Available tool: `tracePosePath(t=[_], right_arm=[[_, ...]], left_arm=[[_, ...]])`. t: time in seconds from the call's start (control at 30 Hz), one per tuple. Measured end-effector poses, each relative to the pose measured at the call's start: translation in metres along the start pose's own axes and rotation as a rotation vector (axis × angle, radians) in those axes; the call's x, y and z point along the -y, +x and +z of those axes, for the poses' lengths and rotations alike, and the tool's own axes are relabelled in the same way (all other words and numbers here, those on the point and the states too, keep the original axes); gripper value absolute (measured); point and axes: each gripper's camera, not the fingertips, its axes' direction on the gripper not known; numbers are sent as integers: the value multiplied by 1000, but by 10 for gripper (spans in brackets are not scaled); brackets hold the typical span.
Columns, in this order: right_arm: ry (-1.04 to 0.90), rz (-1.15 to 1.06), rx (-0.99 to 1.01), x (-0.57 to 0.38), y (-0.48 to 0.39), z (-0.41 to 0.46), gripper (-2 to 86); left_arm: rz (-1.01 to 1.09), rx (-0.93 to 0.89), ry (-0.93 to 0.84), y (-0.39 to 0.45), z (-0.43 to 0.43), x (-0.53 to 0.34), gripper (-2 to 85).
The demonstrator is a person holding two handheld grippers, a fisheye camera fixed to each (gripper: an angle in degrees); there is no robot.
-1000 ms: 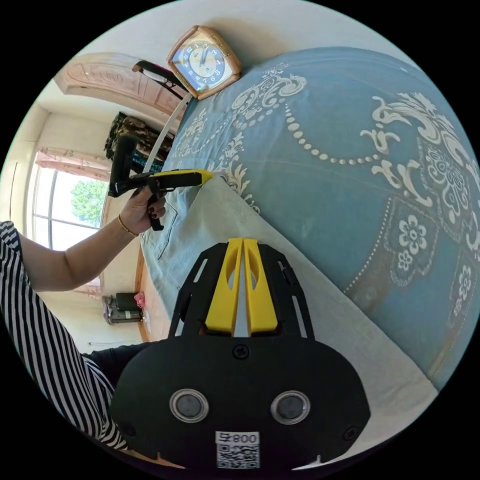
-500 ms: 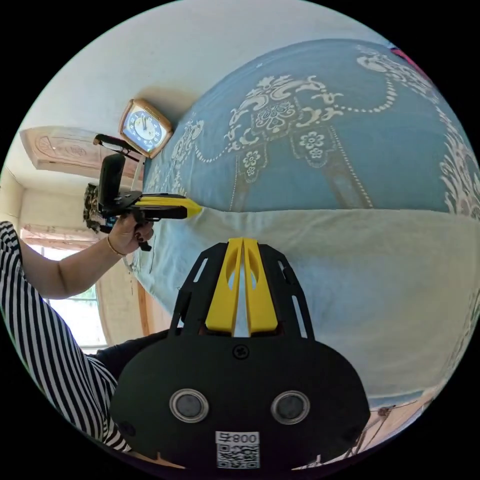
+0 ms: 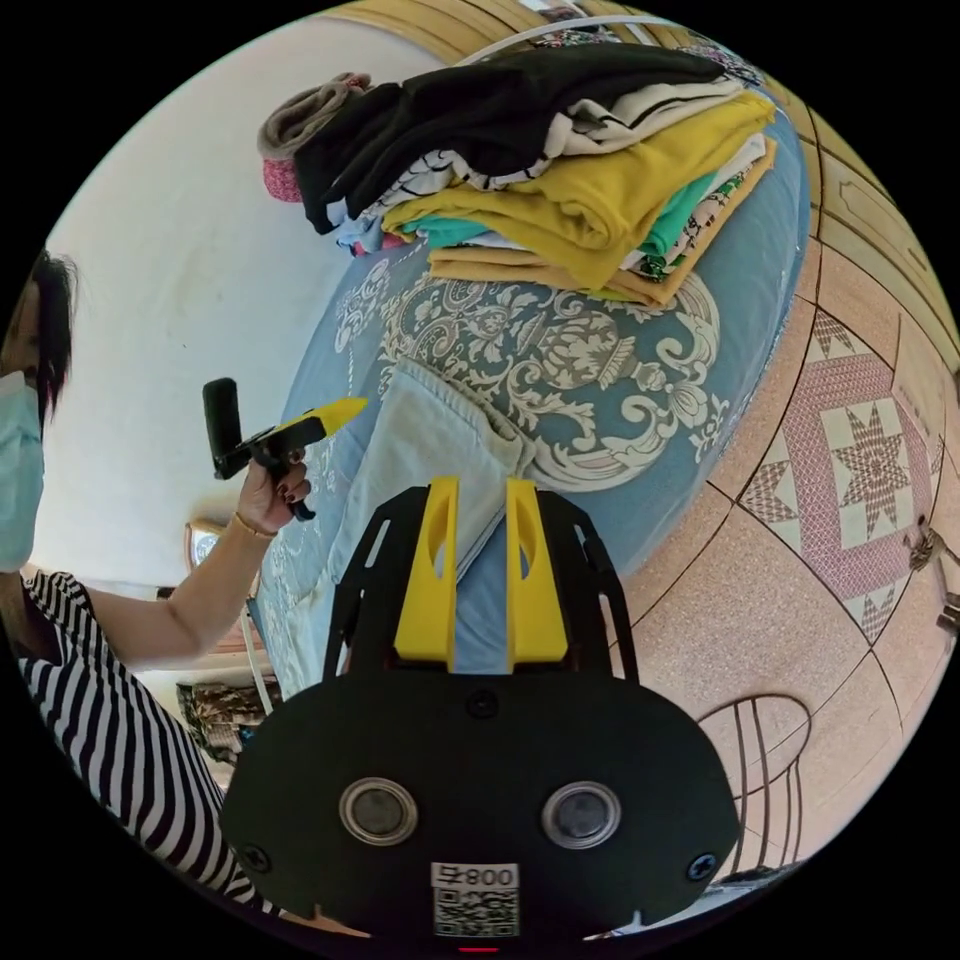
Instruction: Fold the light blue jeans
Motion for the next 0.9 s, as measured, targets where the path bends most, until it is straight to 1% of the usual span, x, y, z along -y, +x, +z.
tracePosePath(t=[0.13, 0.23, 0.3, 0.37, 0.5, 0.63, 0.8, 0.9], right_arm=[[6, -5, 7, 0, 10, 7, 67], [40, -9, -14, -5, 18, 3, 65], [69, 8, -34, -8, 24, -1, 99], [77, 3, -60, -7, 30, -1, 105], [51, -34, -30, -1, 33, 12, 101], [18, -45, -106, 3, 39, 22, 80], [26, -17, -59, 0, 58, 21, 70], [19, -4, 22, -2, 72, 17, 64]], left_arm=[[58, -57, -116, -39, 56, 25, 121], [80, -61, -137, -59, 83, 25, 115], [93, -74, -141, -69, 95, 22, 109], [114, -84, -146, -80, 108, 16, 105], [154, -88, -171, -93, 123, 7, 100], [192, -56, -196, -106, 135, -2, 90], [237, -45, -213, -118, 144, -11, 73], [222, -57, -212, -128, 143, -15, 63]])
